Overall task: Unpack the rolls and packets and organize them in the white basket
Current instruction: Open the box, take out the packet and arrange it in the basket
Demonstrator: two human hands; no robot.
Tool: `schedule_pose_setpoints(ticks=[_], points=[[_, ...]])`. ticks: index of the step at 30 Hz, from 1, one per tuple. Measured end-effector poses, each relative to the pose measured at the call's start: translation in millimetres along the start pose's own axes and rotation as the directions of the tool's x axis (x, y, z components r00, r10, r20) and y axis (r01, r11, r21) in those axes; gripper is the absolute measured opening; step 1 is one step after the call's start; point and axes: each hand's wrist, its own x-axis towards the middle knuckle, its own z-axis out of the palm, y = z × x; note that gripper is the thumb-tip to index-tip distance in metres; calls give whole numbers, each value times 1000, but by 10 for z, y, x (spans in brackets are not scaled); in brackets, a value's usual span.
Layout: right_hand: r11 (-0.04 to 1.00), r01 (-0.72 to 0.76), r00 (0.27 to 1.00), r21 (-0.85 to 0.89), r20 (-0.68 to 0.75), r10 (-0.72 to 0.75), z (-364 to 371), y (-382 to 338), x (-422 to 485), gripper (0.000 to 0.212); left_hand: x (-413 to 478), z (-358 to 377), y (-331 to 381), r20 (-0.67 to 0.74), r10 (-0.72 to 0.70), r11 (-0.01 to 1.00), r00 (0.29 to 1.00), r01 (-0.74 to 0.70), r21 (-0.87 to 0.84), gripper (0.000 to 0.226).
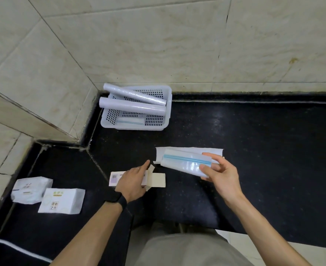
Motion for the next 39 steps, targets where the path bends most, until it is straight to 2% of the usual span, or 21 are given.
schedule_pose_setpoints(ticks=[2, 4, 5, 7, 9, 11, 15, 20, 24, 26, 29, 34, 36, 39], points=[[1000, -11, 1000, 1, 1, 11, 13, 6, 2, 37, -32, -20, 17, -26, -8, 998, 1000, 7, -55, 106], [1000, -30, 999, 2, 10, 30, 38, 10, 12, 37, -86, -100, 54, -51, -66, 965, 997, 50, -259, 101], [999, -41, 999, 1, 20, 41, 57, 8, 25, 37, -107, -162, 81, -61, -102, 911, 993, 69, -406, 94], [998, -60, 997, -7, 52, 60, 123, -4, 54, 37, -136, -329, 159, -37, -166, 692, 985, 89, -716, 71], [997, -81, 992, -10, 97, 82, 219, -29, 95, 37, -146, -508, 237, 36, -183, 426, 982, 112, -898, 50], [994, -104, 983, -22, 153, 106, 354, -63, 144, 36, -142, -637, 265, 63, -172, 294, 983, 112, -949, 42], [988, -140, 965, -59, 215, 150, 691, -121, 298, 32, -79, -703, 137, 13, -226, 197, 974, 59, -979, 29], [983, -140, 958, -121, 234, 165, 1140, -223, 590, 31, 108, -757, -299, -23, -275, 159, 961, 22, -987, 24], [977, -93, 974, -192, 187, 130, 1493, -365, 966, 32, 393, -866, -642, -61, -324, 132, 944, -19, -991, 25], [977, -91, 986, -193, 118, 115, 1629, -461, 1230, 29, 588, -953, -824, -108, -391, 170, 914, -43, -985, 20], [970, -87, 996, -229, -10, 87, 1757, -586, 1656, 26, 869, -1082, -1126, -249, -445, 393, 860, -63, -918, 18], [893, -142, 988, -427, -122, 99, 1931, -578, 2141, 28, 1259, -1200, -1468, -426, -261, 795, 866, -58, -604, 37], [854, -193, 979, -484, -155, 134, 2033, -510, 2254, 28, 1393, -1200, -1559, -420, -196, 873, 886, -38, -487, 54], [746, -255, 967, -615, -177, 185, 2208, -414, 2378, 29, 1548, -1171, -1643, -376, -133, 921, 917, -26, -389, 65]])
